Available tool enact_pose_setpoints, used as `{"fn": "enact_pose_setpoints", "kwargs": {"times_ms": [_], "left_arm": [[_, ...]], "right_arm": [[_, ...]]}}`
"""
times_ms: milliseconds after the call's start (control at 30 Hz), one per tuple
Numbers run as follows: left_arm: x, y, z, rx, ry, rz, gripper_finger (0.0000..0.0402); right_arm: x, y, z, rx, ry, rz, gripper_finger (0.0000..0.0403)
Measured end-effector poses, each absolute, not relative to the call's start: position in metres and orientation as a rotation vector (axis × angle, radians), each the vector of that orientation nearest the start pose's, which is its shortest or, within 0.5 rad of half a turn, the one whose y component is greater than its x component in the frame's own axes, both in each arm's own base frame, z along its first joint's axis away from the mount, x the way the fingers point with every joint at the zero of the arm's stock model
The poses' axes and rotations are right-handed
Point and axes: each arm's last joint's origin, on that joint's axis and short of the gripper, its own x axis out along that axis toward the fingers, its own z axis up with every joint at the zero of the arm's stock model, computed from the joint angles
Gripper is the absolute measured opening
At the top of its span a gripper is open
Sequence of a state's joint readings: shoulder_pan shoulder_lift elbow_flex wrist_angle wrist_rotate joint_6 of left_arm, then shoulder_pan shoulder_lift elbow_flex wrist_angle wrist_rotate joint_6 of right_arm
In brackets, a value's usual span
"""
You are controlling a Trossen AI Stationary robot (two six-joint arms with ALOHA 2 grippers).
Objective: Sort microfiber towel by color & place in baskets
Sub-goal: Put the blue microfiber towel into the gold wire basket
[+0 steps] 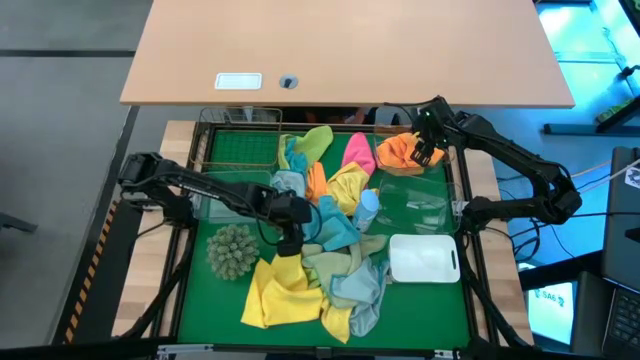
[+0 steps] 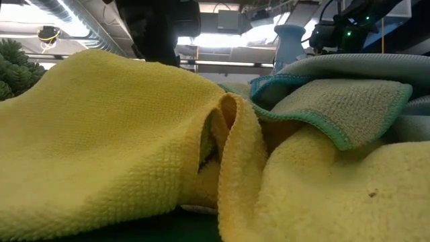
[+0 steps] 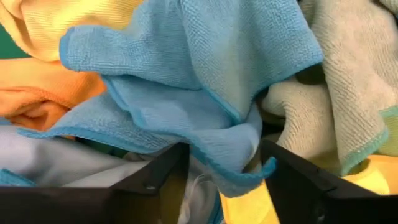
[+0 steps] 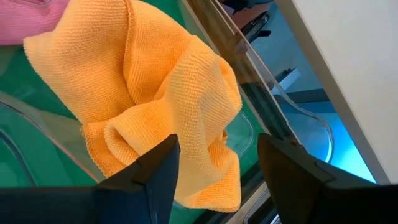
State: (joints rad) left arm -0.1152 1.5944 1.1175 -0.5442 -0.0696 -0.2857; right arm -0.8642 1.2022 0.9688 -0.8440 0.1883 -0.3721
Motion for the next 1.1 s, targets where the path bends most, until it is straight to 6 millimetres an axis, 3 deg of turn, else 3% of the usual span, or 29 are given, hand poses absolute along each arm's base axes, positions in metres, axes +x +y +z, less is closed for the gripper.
{"fn": "enact_pose_setpoints", "kwargs": {"times_ms": [300, 500, 767, 1100], "left_arm": [[0.320, -0.026, 0.228, -0.182, 1.006, 0.126, 0.0011], [0.317, -0.018, 0.253, -0.205, 0.930, 0.125, 0.0003], [0.306, -0.004, 0.316, -0.234, 0.731, 0.143, 0.0001], [0.282, 0.017, 0.397, -0.144, 0.471, 0.157, 0.0000]], "right_arm": [[0.141, -0.172, 0.267, 0.081, 1.192, -0.698, 0.0216], [0.142, -0.172, 0.267, 0.083, 1.186, -0.692, 0.0216], [0.142, -0.172, 0.267, 0.083, 1.185, -0.691, 0.0216], [0.142, -0.172, 0.267, 0.084, 1.180, -0.688, 0.0216]]}}
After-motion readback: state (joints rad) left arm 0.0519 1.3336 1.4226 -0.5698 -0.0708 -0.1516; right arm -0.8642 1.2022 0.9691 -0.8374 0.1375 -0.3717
